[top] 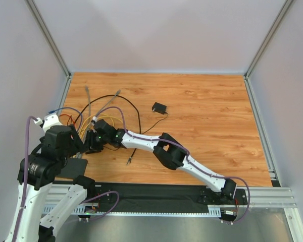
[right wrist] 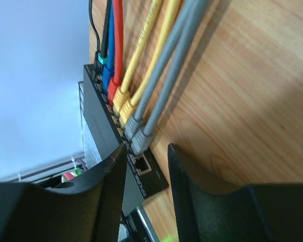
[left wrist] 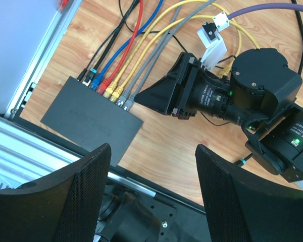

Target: Pull the plug from the switch port

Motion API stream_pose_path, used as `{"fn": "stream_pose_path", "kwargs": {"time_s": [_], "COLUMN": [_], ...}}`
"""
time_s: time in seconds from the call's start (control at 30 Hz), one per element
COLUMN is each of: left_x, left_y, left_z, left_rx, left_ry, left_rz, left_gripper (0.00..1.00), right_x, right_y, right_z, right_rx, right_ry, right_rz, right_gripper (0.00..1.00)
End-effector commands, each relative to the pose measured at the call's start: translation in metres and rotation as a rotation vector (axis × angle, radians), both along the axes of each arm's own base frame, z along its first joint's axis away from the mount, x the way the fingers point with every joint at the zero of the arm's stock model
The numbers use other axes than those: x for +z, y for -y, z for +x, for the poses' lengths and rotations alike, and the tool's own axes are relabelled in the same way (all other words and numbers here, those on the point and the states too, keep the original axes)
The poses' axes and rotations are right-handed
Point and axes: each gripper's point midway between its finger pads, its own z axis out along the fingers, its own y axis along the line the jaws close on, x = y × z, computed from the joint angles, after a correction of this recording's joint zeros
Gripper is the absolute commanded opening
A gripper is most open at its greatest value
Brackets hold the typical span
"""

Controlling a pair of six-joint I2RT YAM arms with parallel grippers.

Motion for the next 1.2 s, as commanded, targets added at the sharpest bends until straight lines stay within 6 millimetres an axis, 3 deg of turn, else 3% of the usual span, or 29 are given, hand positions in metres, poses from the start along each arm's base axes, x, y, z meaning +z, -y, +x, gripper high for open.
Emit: {"fn": "stream_pose_path", "kwargs": {"time_s": [0.0, 0.23, 0.37, 0.47, 0.57, 0.6, 0.63, 0.67, 0.7, 0.73, 0.77, 0.87, 1.03, 1.17], "left_x": [-0.001, 0.004, 0.003, 0.000, -0.004, -0.004, -0.004, -0.004, -0.004, -0.004, -0.006, -0.013, -0.033, -0.064], "left_y": [-0.006, -0.006, -0.003, -0.002, 0.002, 0.005, 0.007, 0.009, 0.012, 0.014, 0.017, 0.029, 0.055, 0.067], "left_z": [-0.018, -0.024, -0.027, -0.028, -0.027, -0.027, -0.025, -0.023, -0.022, -0.021, -0.017, -0.006, 0.009, 0.015], "left_rx": [-0.008, -0.011, -0.017, -0.022, -0.052, -0.065, -0.074, -0.083, -0.101, -0.105, -0.113, -0.154, -0.179, -0.154], "left_ry": [-0.045, -0.033, -0.018, -0.030, -0.041, -0.041, -0.039, -0.036, -0.039, -0.041, -0.048, -0.080, -0.155, -0.271], "left_rz": [0.023, 0.004, -0.019, -0.021, -0.028, -0.037, -0.042, -0.049, -0.054, -0.058, -0.061, -0.087, -0.185, -0.230], "left_gripper": [0.76, 0.76, 0.76, 0.76, 0.76, 0.76, 0.76, 0.76, 0.76, 0.75, 0.75, 0.74, 0.70, 0.59], "right_x": [-0.010, -0.020, -0.025, -0.013, -0.001, -0.006, 0.012, 0.015, 0.004, 0.007, 0.027, 0.037, 0.039, 0.028], "right_y": [-0.009, -0.014, -0.009, -0.009, -0.003, 0.004, 0.006, 0.013, 0.023, 0.029, 0.034, 0.053, 0.080, 0.103], "right_z": [-0.002, -0.006, -0.004, 0.000, 0.005, 0.007, 0.009, 0.013, 0.011, 0.012, 0.020, 0.029, 0.047, 0.048], "right_rx": [-0.006, 0.024, 0.008, 0.005, 0.013, 0.020, 0.031, 0.041, 0.047, 0.055, 0.070, 0.121, 0.187, 0.221], "right_ry": [-0.053, -0.092, -0.078, -0.039, -0.022, -0.038, -0.019, -0.017, -0.024, -0.015, 0.030, 0.078, 0.080, 0.003], "right_rz": [0.010, -0.002, -0.030, -0.026, -0.023, -0.040, -0.018, -0.019, -0.050, -0.053, -0.027, -0.040, -0.045, -0.048], "right_gripper": [0.40, 0.39, 0.16, 0.00, 0.00, 0.00, 0.00, 0.00, 0.00, 0.00, 0.00, 0.00, 0.00, 0.02]}}
